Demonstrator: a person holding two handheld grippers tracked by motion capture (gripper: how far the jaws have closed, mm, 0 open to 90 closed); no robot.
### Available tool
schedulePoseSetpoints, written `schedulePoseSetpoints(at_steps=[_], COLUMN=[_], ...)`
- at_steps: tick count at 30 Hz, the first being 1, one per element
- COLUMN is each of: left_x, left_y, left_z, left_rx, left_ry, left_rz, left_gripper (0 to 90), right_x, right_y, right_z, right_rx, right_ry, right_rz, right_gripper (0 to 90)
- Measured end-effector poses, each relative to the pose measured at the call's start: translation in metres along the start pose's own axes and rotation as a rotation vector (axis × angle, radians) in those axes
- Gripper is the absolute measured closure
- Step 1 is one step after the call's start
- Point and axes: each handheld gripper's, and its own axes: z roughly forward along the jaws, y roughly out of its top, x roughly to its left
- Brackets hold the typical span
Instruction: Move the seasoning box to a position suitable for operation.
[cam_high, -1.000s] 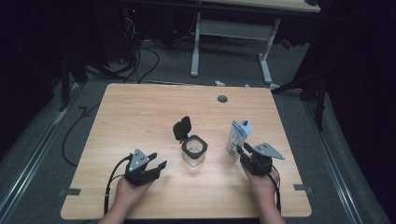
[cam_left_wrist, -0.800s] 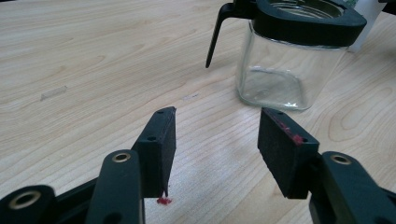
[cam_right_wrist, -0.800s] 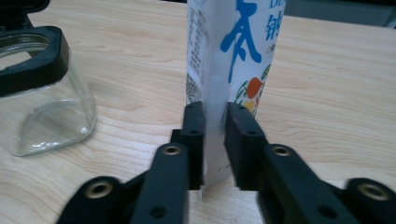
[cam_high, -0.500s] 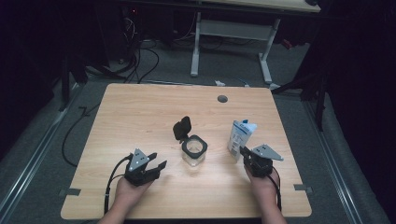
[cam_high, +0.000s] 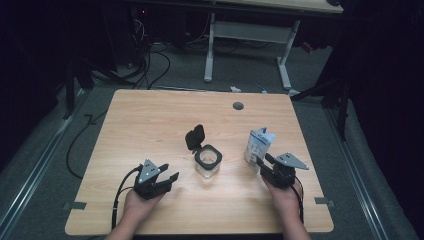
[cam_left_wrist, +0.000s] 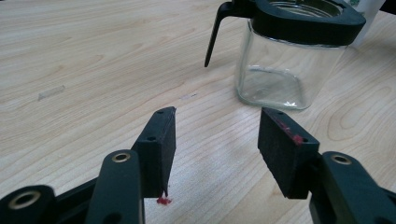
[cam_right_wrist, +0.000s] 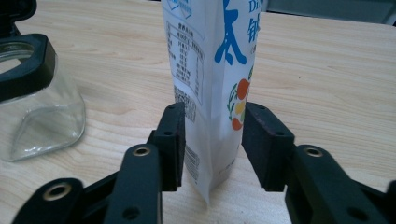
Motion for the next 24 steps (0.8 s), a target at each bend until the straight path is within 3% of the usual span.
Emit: schedulePoseSetpoints(at_steps=[3, 4, 8, 10, 14, 24], left_x=[0.0, 0.001, 0.001, 0.002, 0.003, 0.004], left_y=[0.0, 0.0, 0.0, 0.0, -0.001, -0.001], left_z=[0.0, 0.0, 0.0, -0.001, -0.001, -0.002], left_rx=[-0.001, 0.001, -0.001, -0.002, -0.007, -0.003], left_ry=[0.001, 0.0, 0.002, 0.003, 0.005, 0.007], left_rz=[-0.002, -0.002, -0.004, -0.007, -0.012, -0.013], left_gripper=[47.1, 47.1, 47.0, 46.9, 46.9, 46.8], right_x=[0.001, 0.003, 0.004, 0.006, 0.008, 0.009], right_y=[0.002, 0.004, 0.008, 0.009, 0.01, 0.01], right_z=[0.002, 0.003, 0.008, 0.011, 0.014, 0.012], right_rx=[0.001, -0.006, -0.008, -0.021, -0.031, -0.06], right_ry=[-0.005, -0.012, -0.045, -0.062, -0.051, -0.051], right_rz=[0.009, 0.015, 0.04, 0.019, -0.007, -0.026], right_gripper=[58.0, 53.9, 55.0, 59.6, 64.0, 79.4])
